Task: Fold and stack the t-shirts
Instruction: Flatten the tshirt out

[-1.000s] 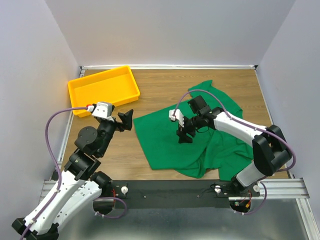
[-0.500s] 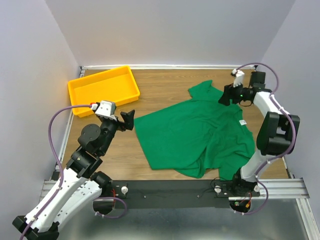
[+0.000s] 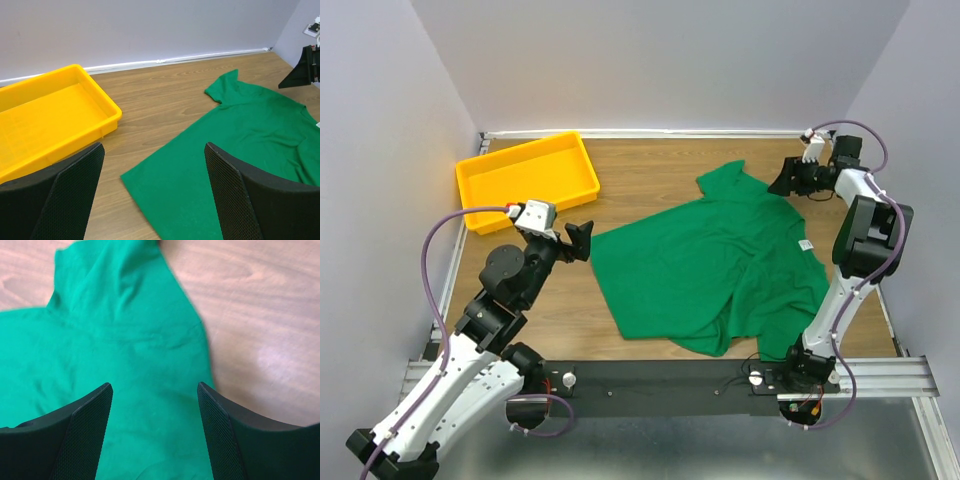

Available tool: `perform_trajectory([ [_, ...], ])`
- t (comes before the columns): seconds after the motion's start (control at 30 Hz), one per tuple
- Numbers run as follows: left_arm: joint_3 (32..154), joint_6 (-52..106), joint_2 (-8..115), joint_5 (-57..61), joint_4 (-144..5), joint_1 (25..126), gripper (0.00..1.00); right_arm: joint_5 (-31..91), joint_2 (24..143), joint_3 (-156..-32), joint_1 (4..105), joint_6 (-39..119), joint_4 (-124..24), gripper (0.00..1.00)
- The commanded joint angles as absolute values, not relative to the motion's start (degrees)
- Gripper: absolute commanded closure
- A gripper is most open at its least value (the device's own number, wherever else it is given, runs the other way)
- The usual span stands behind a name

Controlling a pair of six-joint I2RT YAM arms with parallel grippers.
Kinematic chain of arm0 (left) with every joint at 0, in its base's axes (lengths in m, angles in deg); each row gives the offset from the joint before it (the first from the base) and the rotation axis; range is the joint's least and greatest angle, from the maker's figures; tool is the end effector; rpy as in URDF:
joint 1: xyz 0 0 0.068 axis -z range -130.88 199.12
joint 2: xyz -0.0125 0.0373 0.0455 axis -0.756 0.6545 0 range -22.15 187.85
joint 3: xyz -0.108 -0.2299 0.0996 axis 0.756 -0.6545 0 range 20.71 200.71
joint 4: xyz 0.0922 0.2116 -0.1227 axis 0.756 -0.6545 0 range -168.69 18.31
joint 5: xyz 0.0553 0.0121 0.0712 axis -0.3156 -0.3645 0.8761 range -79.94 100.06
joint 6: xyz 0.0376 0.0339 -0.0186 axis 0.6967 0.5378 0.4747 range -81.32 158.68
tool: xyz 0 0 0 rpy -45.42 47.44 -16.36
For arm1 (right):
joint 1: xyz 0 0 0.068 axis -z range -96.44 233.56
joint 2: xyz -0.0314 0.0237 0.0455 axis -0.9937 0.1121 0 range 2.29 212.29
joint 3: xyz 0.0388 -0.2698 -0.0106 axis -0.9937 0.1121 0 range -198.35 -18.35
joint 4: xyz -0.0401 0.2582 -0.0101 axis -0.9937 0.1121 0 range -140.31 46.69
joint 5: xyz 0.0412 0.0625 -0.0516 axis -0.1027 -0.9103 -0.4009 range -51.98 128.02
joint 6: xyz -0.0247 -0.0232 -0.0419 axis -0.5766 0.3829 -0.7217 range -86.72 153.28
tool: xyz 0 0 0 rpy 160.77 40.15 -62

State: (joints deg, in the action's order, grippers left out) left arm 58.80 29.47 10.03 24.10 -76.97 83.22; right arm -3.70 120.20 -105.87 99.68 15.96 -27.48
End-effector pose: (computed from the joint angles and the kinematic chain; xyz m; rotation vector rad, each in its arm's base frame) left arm 0.1229 -0.0729 0.3402 0.1469 1.5675 -0.4041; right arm 0.4345 -0.1010 0.1940 -0.3106 2.2616 0.6099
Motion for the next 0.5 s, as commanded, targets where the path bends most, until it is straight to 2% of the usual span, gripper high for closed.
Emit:
perform_trajectory([
  [0.0, 59.65, 30.07, 10.36, 22.1, -75.91, 82.69, 0.11, -4.26, 124.1, -110.8, 99.65, 18.77, -27.37, 0.24],
  [0.3, 59.65, 29.98, 10.98, 21.31, -75.91, 81.81, 0.11, -1.71, 132.37, -117.75, 99.21, 21.06, -26.76, 0.26],
  [0.47, 59.65, 30.07, 11.07, 21.05, -75.82, 81.63, 0.11, 0.58, 133.6, -117.14, 97.8, 19.74, -25.79, 0.31],
])
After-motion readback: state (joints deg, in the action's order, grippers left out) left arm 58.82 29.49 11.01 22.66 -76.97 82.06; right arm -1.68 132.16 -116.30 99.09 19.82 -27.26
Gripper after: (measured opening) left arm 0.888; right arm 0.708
